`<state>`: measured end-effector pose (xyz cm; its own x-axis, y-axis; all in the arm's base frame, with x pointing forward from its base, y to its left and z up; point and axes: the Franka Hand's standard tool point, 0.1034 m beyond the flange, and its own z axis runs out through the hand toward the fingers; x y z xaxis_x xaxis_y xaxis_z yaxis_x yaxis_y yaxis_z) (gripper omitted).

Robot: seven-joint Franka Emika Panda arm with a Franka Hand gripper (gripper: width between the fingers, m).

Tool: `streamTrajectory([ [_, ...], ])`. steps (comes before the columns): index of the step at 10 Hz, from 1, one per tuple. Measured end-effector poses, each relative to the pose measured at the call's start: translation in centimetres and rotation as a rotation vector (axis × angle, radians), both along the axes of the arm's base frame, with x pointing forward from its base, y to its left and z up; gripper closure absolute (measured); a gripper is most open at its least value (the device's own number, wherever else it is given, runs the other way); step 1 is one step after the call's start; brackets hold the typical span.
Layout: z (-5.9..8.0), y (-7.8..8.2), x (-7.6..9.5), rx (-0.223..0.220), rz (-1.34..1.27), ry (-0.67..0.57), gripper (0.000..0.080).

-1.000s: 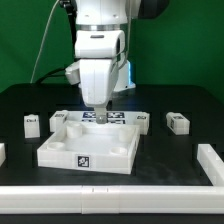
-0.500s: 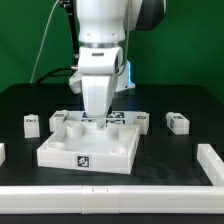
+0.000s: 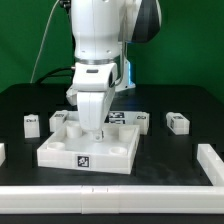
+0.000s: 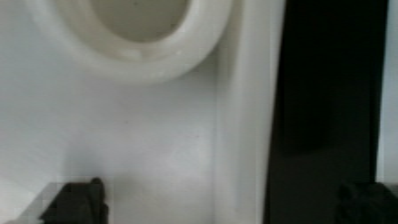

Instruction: Assemble one leg

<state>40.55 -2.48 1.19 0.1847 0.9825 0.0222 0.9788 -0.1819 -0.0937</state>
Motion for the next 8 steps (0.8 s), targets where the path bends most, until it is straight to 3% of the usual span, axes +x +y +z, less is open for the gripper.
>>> streamTrajectory([
  [1, -0.16, -0.07, -0.14, 0.0, -0.002, 0.004, 0.0239],
  [2, -0.17, -0.09, -0.15, 0.001, -0.003, 0.004, 0.0422],
  [3, -0.17, -0.1, -0.15, 0.001, -0.003, 0.004, 0.0422],
  [4, -0.17, -0.1, -0.15, 0.001, -0.003, 0.004, 0.0571],
  [5, -0.18, -0.11, -0.16, 0.001, -0.003, 0.005, 0.0571],
  [6, -0.07, -0.16, 0.0, 0.0, -0.004, -0.002, 0.0732],
  [8, -0.05, -0.17, 0.06, 0.0, -0.004, -0.004, 0.0735],
])
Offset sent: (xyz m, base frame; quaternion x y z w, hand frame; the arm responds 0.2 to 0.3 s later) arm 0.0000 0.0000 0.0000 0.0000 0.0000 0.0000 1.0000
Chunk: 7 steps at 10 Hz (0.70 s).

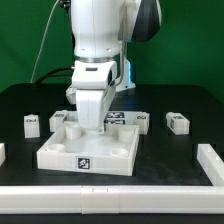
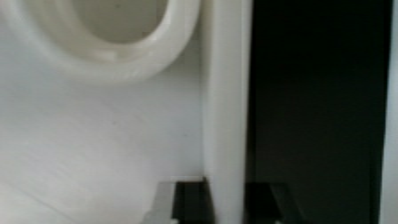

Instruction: Assemble one leg

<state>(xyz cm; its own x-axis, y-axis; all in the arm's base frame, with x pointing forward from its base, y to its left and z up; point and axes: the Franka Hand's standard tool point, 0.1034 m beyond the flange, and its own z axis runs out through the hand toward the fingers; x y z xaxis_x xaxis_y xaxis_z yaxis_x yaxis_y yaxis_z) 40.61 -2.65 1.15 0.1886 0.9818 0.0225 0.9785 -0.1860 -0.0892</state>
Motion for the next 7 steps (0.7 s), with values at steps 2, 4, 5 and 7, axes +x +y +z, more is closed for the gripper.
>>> streamTrajectory([
  [2, 0.0, 0.0, 0.0, 0.0, 0.0, 0.0, 0.0735],
  [4, 0.0, 0.0, 0.0, 0.0, 0.0, -0.001, 0.0735],
  [5, 0.0, 0.0, 0.0, 0.0, 0.0, -0.001, 0.0735],
  [7, 0.0, 1.5, 1.1, 0.003, 0.043, -0.012, 0.0735],
])
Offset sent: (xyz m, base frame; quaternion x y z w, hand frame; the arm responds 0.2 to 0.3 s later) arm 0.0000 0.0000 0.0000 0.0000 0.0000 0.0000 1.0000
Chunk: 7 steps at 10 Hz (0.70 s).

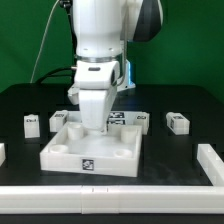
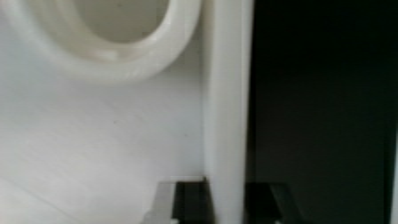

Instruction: Assemble one leg

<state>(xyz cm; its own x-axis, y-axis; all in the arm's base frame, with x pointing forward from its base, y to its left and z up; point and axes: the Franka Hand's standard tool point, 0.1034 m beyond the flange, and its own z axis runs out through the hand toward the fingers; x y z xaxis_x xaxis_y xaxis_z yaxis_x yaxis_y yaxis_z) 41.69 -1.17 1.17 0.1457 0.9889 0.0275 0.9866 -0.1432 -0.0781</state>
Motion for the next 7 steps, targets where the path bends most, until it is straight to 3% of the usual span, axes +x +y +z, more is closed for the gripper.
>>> streamTrajectory([
  [3, -0.1, 2.3, 2.3, 0.005, 0.076, -0.027, 0.0735],
  [7, -0.1, 2.1, 2.3, 0.005, 0.07, -0.027, 0.0735],
])
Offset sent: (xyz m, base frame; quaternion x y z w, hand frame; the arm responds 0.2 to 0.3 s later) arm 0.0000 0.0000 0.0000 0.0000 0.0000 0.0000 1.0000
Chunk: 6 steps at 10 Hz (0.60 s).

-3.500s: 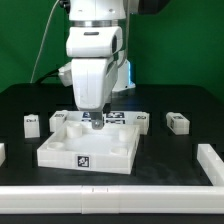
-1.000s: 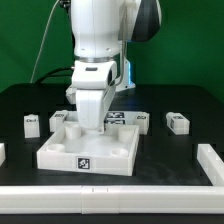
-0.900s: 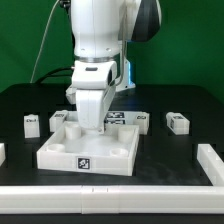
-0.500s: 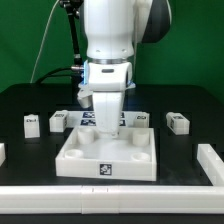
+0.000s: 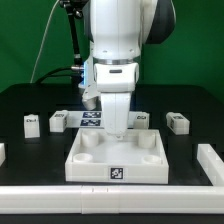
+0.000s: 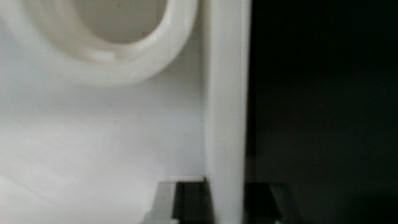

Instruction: Assemble one leg

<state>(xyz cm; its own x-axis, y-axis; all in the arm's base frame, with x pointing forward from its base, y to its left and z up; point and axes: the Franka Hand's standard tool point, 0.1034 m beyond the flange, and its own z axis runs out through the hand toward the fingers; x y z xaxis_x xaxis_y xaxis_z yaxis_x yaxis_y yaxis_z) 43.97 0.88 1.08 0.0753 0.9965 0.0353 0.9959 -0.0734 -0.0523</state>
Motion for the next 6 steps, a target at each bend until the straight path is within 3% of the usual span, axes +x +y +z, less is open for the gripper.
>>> streamTrajectory([
  [2, 0.0, 0.2, 0.1, 0.001, 0.002, -0.001, 0.0735],
  [6, 0.0, 3.3, 3.2, 0.016, 0.055, -0.035, 0.0736],
])
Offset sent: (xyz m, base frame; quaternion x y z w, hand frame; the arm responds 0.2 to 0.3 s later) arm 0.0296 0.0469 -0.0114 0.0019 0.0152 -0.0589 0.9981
